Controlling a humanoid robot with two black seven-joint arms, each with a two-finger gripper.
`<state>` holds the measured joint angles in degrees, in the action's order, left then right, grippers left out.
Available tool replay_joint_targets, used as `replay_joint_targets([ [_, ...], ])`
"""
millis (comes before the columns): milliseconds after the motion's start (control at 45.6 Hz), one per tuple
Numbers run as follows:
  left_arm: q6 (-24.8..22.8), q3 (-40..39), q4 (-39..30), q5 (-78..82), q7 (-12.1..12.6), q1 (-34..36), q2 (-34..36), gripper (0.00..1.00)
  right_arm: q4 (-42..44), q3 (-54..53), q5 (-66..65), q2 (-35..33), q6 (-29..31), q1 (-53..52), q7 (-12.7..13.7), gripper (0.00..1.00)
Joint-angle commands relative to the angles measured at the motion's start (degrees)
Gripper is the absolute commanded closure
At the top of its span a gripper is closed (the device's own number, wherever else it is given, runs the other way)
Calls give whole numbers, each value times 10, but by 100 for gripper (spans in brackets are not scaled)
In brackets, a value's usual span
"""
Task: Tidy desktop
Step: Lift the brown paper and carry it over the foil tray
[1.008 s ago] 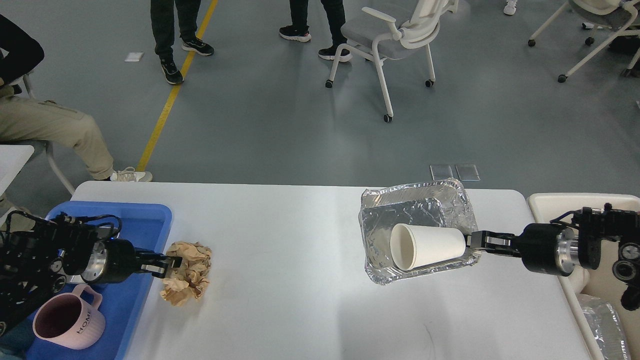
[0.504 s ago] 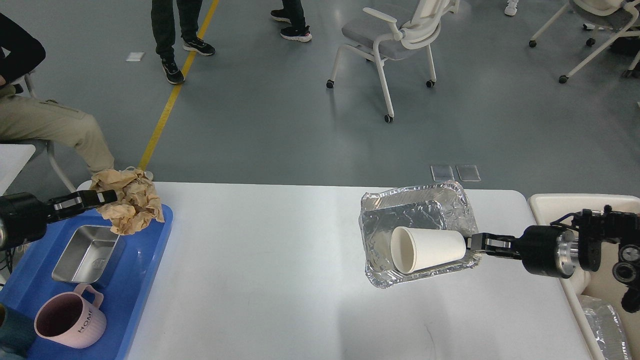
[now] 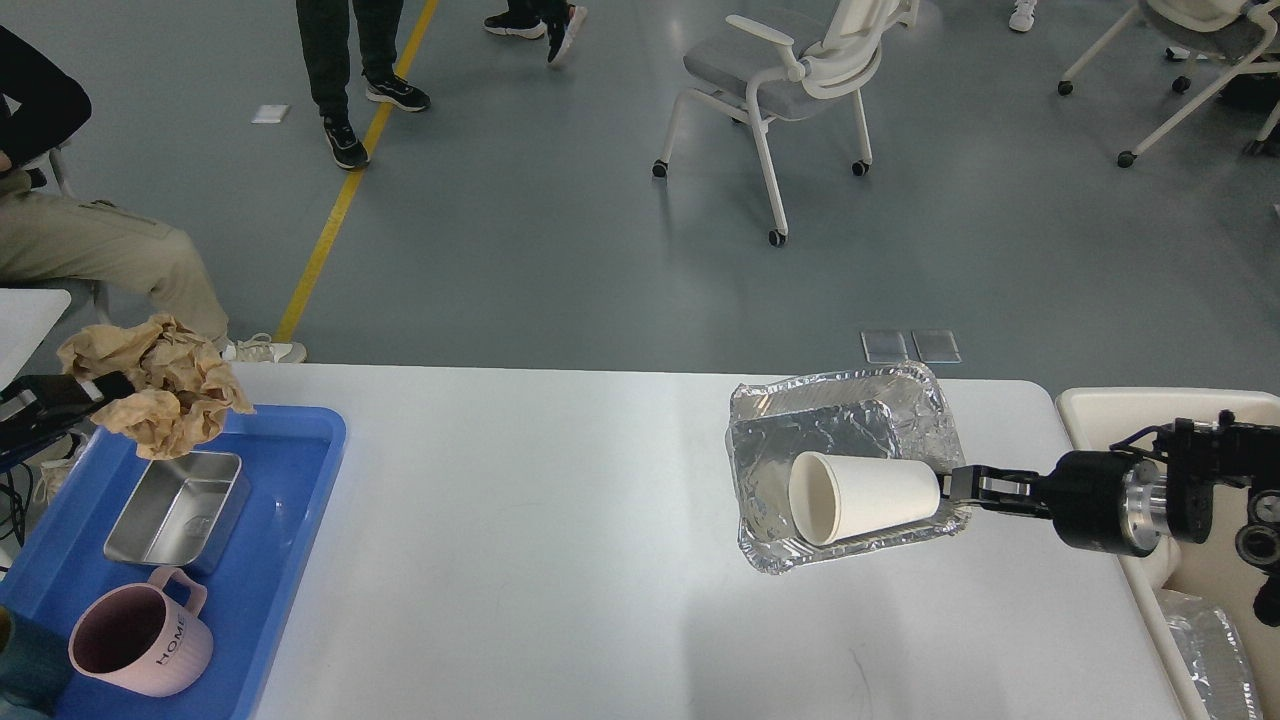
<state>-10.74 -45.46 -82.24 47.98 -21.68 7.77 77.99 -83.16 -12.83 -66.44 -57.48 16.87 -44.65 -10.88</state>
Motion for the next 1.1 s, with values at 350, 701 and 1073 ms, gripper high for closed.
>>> replay_joint_targets([
  [350, 55, 40, -78, -112, -16, -47, 125, 99, -5, -3, 0, -12, 0, -1, 0, 100],
  [701, 7, 21, -99, 39, -21, 78, 150, 99, -18, -4, -1, -20, 0, -1, 0, 100],
  [1073, -169, 21, -93, 244, 0, 300, 86, 98, -33, -8, 0, -21, 0, -4, 0, 100],
])
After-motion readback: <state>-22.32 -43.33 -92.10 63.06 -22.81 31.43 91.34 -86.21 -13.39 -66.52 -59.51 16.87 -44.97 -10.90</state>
